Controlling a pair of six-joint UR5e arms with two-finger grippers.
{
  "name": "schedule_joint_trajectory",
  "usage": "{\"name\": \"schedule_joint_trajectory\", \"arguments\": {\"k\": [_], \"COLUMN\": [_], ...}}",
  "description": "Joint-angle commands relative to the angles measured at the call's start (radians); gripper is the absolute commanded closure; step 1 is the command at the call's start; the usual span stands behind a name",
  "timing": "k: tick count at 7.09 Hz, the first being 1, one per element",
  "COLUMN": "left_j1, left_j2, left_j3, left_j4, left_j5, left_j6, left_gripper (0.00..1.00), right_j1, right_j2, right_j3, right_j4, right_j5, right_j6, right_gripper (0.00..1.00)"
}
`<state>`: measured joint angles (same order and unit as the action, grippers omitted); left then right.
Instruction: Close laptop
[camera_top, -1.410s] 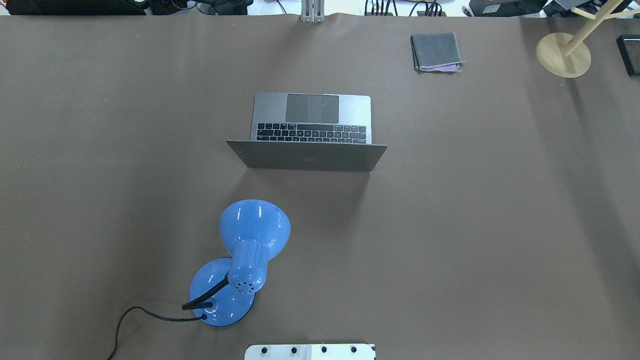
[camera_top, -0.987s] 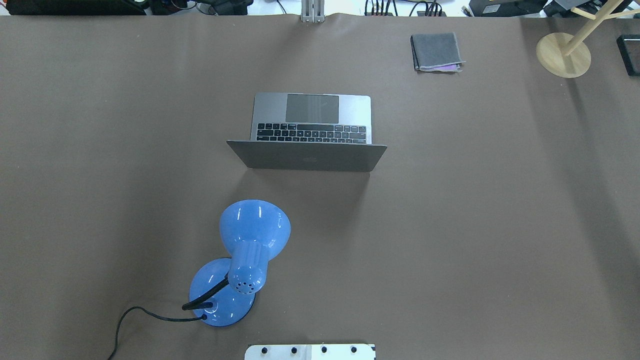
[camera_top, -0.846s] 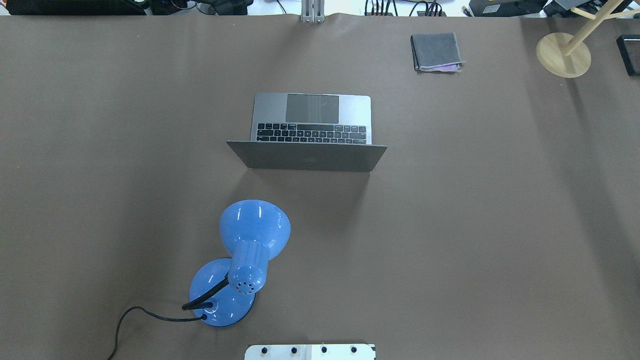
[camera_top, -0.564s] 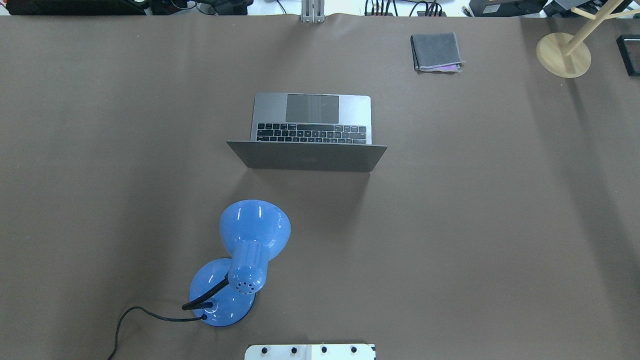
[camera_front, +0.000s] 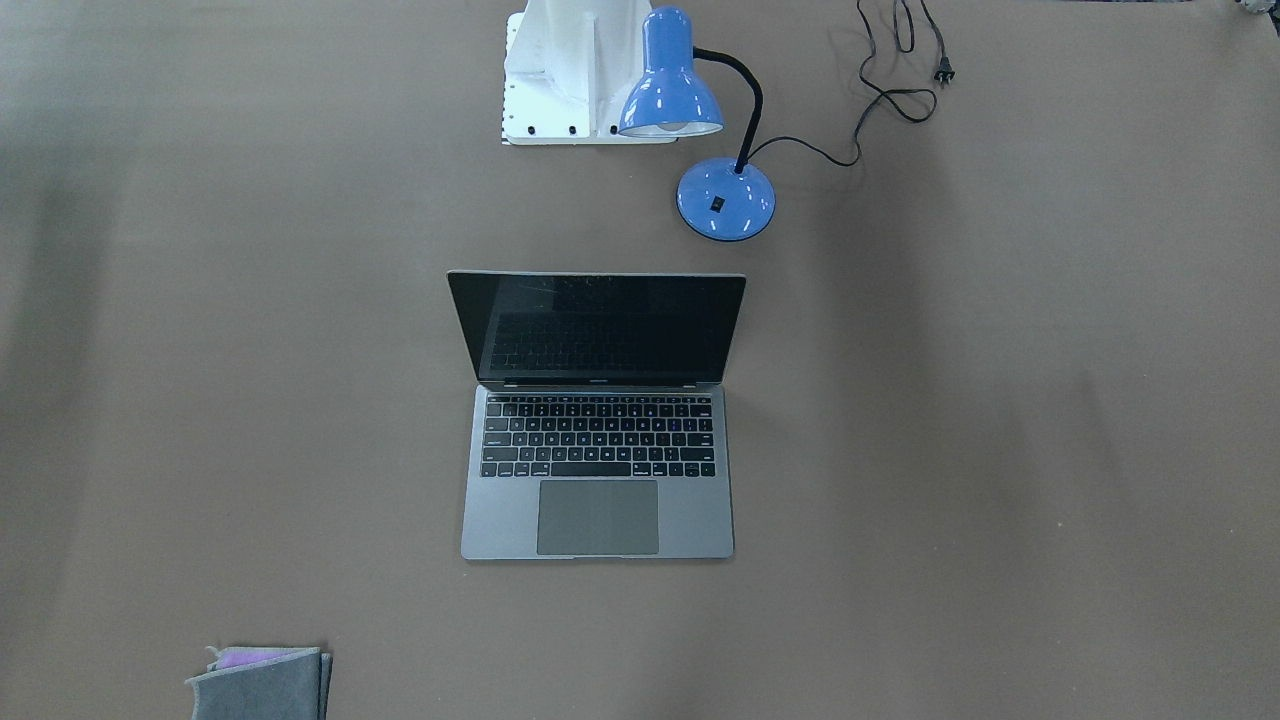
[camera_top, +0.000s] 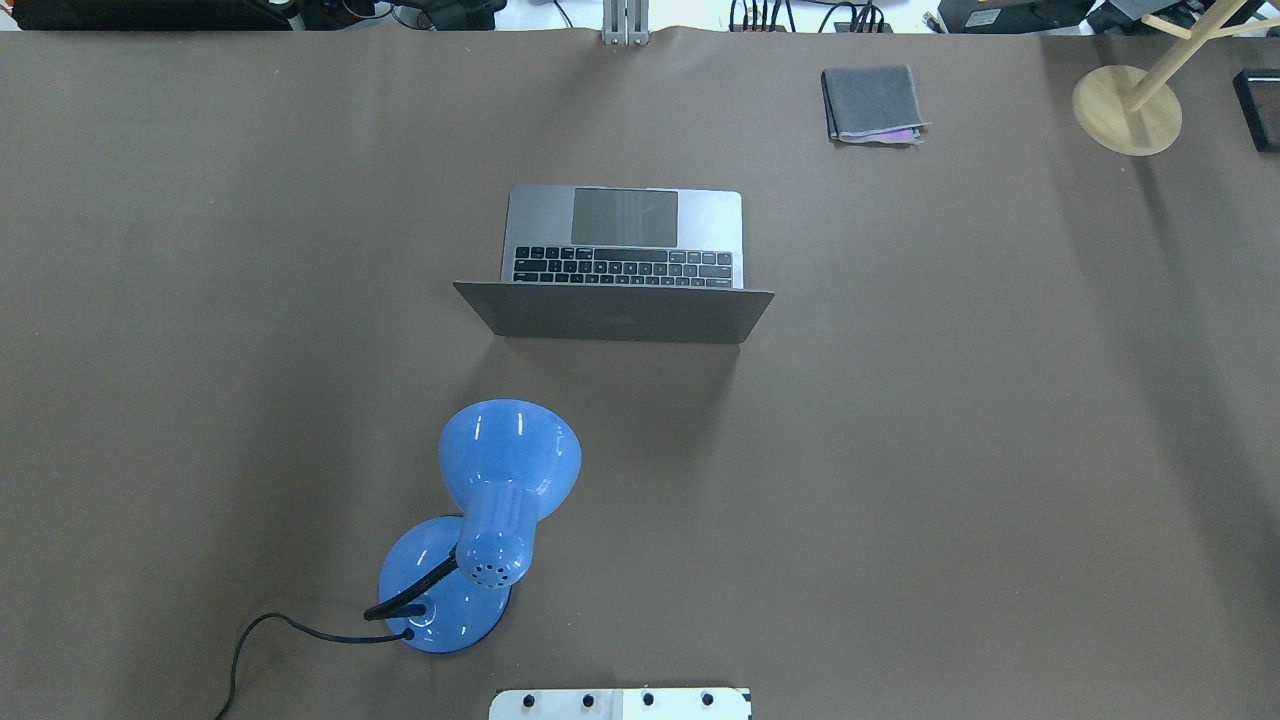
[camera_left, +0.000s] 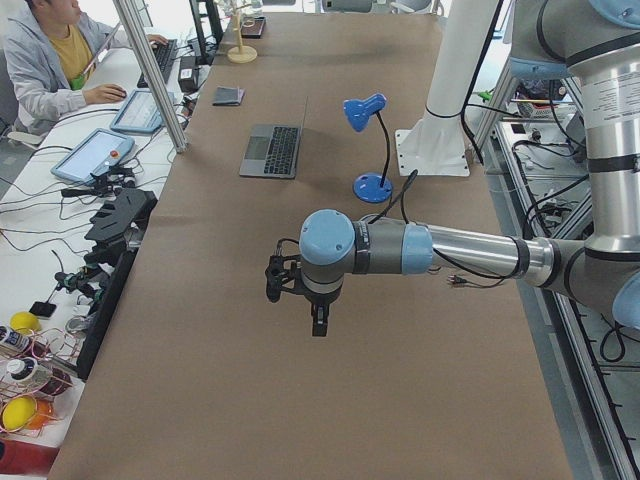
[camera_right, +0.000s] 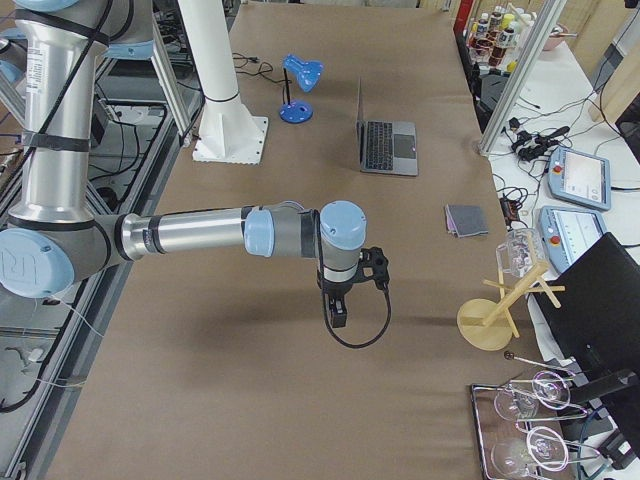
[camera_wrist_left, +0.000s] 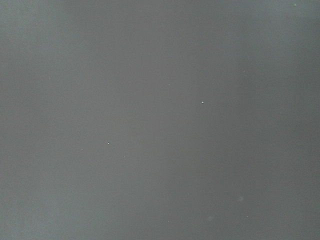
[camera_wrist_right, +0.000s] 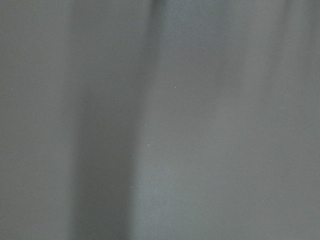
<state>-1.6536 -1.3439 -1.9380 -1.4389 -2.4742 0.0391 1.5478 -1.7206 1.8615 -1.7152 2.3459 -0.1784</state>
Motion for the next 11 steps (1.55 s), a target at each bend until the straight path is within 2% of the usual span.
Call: {"name": "schedule_joint_trajectory", "arguments": {"k": [1,3,7,8,9,10,11], "left_j1": [0.0,0.002,0.002,0.014,0.082,0.166,0.26], "left_j2": [0.006,0.022,0.022,0.014,0.014,0.008,-0.016], "left_j3": [-0.004,-0.009,-0.015,-0.027,-0.033,-0.035,-0.035], "left_j4": [-0.05,-0.077,-0.098,-0.135,-0.267,-0.428,-0.59], "left_j5": [-0.034,-0.031,-0.035,-0.035,-0.037,-0.037,-0.037], "left_j6": [-0.013,-0.01,-0.015,-0.101,-0.23,-0.447,-0.676], "left_gripper": [0.02,0.02,0.02,0.02,0.03,0.08,0.12], "right_j1": [0.0,0.0,0.0,-0.011,-0.044,-0.107,-0.183], "right_j2": [-0.004,-0.004,-0.004,-0.002,-0.002,-0.001,-0.001], "right_j3": [-0.001,0.001,0.007,0.025,0.053,0.092,0.116], "right_j4": [0.0,0.0,0.002,0.02,0.07,0.157,0.316], "right_j5": [0.044,0.047,0.117,0.142,0.144,0.141,0.141], "right_j6": [0.002,0.0,0.004,0.011,0.084,0.244,0.422], "right_gripper": [0.0,0.0,0.0,0.0,0.0,0.0,0.02]}}
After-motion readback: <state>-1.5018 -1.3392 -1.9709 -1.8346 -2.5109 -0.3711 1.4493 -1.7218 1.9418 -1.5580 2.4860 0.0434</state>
